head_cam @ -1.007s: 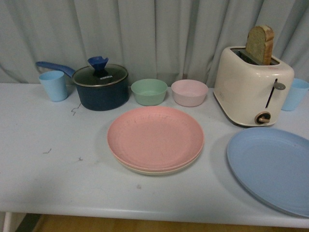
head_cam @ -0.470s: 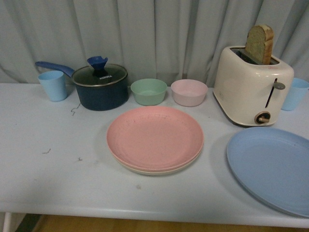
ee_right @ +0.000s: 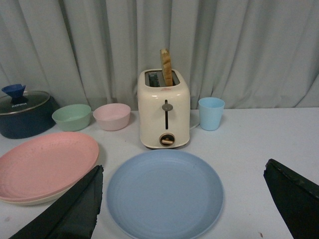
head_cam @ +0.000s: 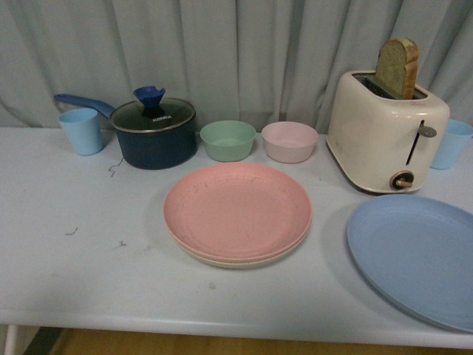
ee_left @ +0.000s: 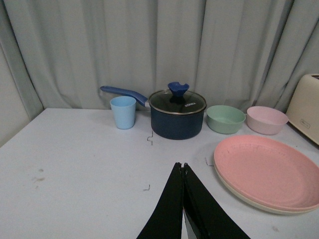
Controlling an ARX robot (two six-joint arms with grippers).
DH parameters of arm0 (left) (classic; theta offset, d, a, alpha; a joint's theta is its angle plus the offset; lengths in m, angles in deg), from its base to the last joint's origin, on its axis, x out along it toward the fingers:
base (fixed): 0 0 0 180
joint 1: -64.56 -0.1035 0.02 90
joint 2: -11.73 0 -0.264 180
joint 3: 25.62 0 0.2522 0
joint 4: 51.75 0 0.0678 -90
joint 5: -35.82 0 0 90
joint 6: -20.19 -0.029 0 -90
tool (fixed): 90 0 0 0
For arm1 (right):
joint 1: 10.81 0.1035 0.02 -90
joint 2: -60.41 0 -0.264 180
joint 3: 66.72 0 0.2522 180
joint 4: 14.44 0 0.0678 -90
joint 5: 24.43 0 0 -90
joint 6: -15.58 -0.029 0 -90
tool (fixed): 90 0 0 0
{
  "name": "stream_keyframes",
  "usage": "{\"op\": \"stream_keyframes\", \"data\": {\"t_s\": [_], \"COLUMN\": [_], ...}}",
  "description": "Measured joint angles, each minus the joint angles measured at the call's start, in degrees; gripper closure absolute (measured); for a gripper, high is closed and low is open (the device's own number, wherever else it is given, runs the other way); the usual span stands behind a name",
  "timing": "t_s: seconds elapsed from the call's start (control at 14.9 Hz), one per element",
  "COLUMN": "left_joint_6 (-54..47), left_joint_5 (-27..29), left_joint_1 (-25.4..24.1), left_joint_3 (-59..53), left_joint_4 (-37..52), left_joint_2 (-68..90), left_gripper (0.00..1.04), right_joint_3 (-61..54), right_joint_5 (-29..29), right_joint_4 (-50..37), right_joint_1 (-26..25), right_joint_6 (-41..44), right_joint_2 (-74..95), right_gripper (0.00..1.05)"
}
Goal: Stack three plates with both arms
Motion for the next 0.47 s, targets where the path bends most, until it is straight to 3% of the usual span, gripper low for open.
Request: {"op": "stream_keyframes", "data": {"t_s": [0.27,0.34,0.4,0.47], "left_joint_6": [0.0,0.0,0.0,0.0], "left_joint_5": [0.0,0.0,-0.1,-0.1], "left_joint_1": [0.0,0.0,0.0,0.0], "left_joint_3": [0.0,0.1,0.0,0.3], "left_joint_4": [-4.1,-6.8,-15.1,-13.5], "left_joint_2": [-4.0,-6.0,-12.2,-13.9], "left_gripper": [1.03,1.03,1.03,1.03], "right_joint_3": [0.0,0.0,0.0,0.0], "right_joint_5": [0.0,0.0,0.0,0.0], "right_joint_4": [0.0,0.0,0.0,0.0], "right_joint_1": [0.0,0.0,0.0,0.0], "right_joint_6": [0.0,0.0,0.0,0.0], "right_joint_2": [0.0,0.0,0.0,0.0], "right_gripper": [0.06,0.06,0.06,0.06]}}
